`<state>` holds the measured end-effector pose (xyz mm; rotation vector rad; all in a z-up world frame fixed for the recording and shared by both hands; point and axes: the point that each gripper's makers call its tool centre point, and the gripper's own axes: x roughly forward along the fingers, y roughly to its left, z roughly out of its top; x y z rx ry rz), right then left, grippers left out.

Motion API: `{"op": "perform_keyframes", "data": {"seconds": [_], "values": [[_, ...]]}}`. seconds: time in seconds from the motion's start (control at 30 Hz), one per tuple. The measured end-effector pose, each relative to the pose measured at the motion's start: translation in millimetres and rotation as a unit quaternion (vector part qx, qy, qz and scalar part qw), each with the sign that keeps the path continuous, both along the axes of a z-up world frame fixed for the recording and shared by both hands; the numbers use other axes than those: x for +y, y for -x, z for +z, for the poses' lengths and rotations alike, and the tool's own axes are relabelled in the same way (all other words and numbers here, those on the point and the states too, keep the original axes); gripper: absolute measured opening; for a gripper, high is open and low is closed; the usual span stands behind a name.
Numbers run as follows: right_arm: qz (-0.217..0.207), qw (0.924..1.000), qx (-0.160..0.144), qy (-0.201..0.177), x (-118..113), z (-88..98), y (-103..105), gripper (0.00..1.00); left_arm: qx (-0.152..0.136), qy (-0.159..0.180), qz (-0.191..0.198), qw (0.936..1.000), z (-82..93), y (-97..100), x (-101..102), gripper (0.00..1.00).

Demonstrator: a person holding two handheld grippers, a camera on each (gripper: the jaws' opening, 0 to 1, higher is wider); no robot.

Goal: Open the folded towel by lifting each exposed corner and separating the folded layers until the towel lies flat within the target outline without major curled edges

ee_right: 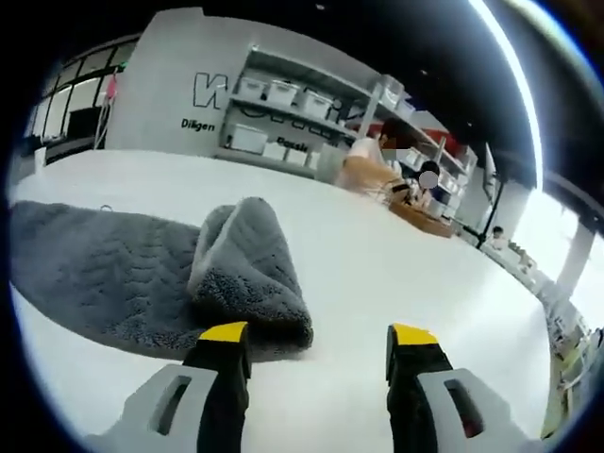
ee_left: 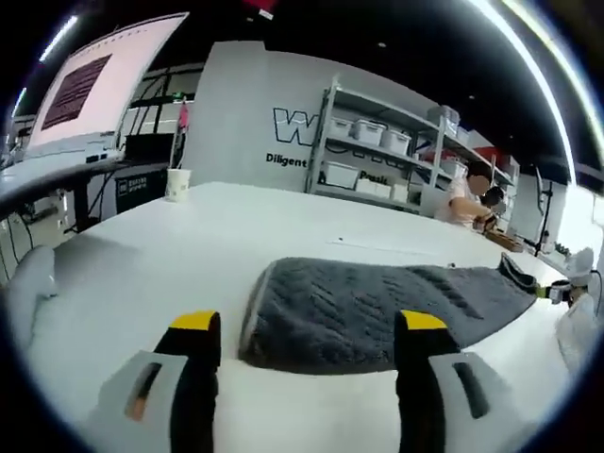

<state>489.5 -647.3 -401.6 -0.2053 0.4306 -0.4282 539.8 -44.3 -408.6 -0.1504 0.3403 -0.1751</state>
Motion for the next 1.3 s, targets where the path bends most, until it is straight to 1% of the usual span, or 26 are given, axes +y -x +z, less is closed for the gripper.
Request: {"op": "perform_keyframes", "data": {"seconds": [0.03,0.07,0.1,0.13,0.23,0.27,0.33,0.4,0.43,0.53,0.57,0.63,0.67,0.7,0.73,0.77,0.8,0.83,0.87,0.97,1.0,1.07,1.13,1.2,1.27,1.3], "values": [[0.028,0.9989,-0.029,-0.025,12.5,6.0,-7.6,0.70,0.003,-0.008,-0.006,0.9999,-1.6,-1.3,-3.4,0.81],[0.040,0.9977,-0.044,-0.032,18.5,9.9,-10.7,0.77,0.001,-0.013,-0.008,0.9999,-1.1,-1.8,-5.7,0.83],[0.044,0.9975,-0.044,-0.033,20.6,10.4,-11.0,0.79,0.000,-0.014,-0.009,0.9999,-0.6,-1.9,-6.8,0.84],[0.053,0.9976,-0.030,-0.032,26.4,8.7,-8.3,0.81,-0.004,-0.016,-0.013,0.9998,1.4,-2.1,-9.4,0.85],[0.088,0.9943,-0.042,-0.044,44.8,12.2,-14.7,0.87,-0.020,-0.015,-0.031,0.9992,9.4,-2.3,-18.8,0.91],[0.098,0.9939,-0.036,-0.037,49.8,11.4,-16.9,0.90,-0.023,-0.017,-0.036,0.9990,10.8,-2.4,-21.5,0.93],[0.116,0.9921,-0.033,-0.035,58.8,10.3,-21.8,0.98,-0.023,-0.020,-0.042,0.9987,11.0,-2.7,-24.5,0.95],[0.154,0.9867,-0.028,-0.041,76.9,7.7,-28.7,1.00,-0.023,-0.025,-0.050,0.9982,10.9,-2.8,-29.1,0.96],[0.168,0.9846,-0.019,-0.046,84.0,4.4,-29.9,1.00,-0.024,-0.027,-0.054,0.9979,10.9,-3.4,-31.5,0.97],[0.188,0.9815,-0.018,-0.030,96.3,5.1,-35.8,1.00,-0.032,-0.023,-0.067,0.9970,12.6,-4.3,-37.6,0.99],[0.197,0.9798,-0.018,-0.027,102.1,5.3,-37.6,1.00,-0.035,-0.018,-0.071,0.9967,13.8,-4.5,-40.4,0.99],[0.202,0.9787,-0.020,-0.029,106.0,6.0,-38.5,0.99,-0.038,-0.017,-0.075,0.9963,14.9,-4.3,-42.9,0.99],[0.218,0.9746,-0.024,-0.043,116.9,5.5,-41.6,0.99,-0.040,-0.018,-0.078,0.9960,16.1,-3.3,-45.8,0.99],[0.224,0.9732,-0.023,-0.048,120.3,4.5,-42.0,1.00,-0.041,-0.018,-0.080,0.9958,16.4,-2.9,-47.0,0.99],[0.237,0.9696,-0.019,-0.057,127.8,1.2,-42.5,1.00,-0.040,-0.016,-0.081,0.9957,16.4,-2.9,-47.9,0.99],[0.241,0.9683,-0.017,-0.063,131.0,-0.7,-43.0,1.00,-0.040,-0.015,-0.082,0.9957,16.2,-3.1,-48.2,0.99],[0.252,0.9647,-0.016,-0.074,137.1,-2.8,-44.1,1.00,-0.039,-0.015,-0.082,0.9958,15.8,-3.2,-47.9,0.99],[0.256,0.9633,-0.015,-0.079,139.5,-3.7,-44.6,1.00,-0.039,-0.016,-0.081,0.9959,15.7,-3.3,-47.4,0.99],[0.266,0.9604,-0.012,-0.083,144.2,-5.2,-45.3,0.99,-0.040,-0.016,-0.078,0.9960,16.3,-3.9,-45.9,0.99],[0.276,0.9571,-0.011,-0.088,150.7,-5.9,-45.1,0.99,-0.043,-0.024,-0.068,0.9965,15.3,-6.0,-39.4,0.97],[0.276,0.9571,-0.011,-0.086,151.2,-5.3,-45.3,0.99,-0.039,-0.028,-0.061,0.9970,13.6,-6.5,-34.4,0.96],[0.278,0.9571,-0.015,-0.082,151.2,-3.0,-45.6,0.99,-0.043,-0.030,-0.050,0.9973,15.8,-8.1,-28.6,0.95],[0.278,0.9561,-0.020,-0.089,150.5,-0.6,-45.2,0.99,-0.047,-0.032,-0.049,0.9971,17.5,-9.4,-27.7,0.91],[0.280,0.9538,-0.027,-0.107,150.2,1.5,-45.6,0.99,-0.049,-0.037,-0.049,0.9969,18.5,-13.5,-27.2,0.88],[0.279,0.9531,-0.036,-0.111,149.1,4.3,-46.5,0.99,-0.036,-0.052,-0.054,0.9965,13.4,-19.7,-26.4,0.87],[0.274,0.9548,-0.035,-0.110,147.0,3.6,-46.2,0.99,-0.032,-0.059,-0.055,0.9962,11.6,-21.7,-25.8,0.87]]}}
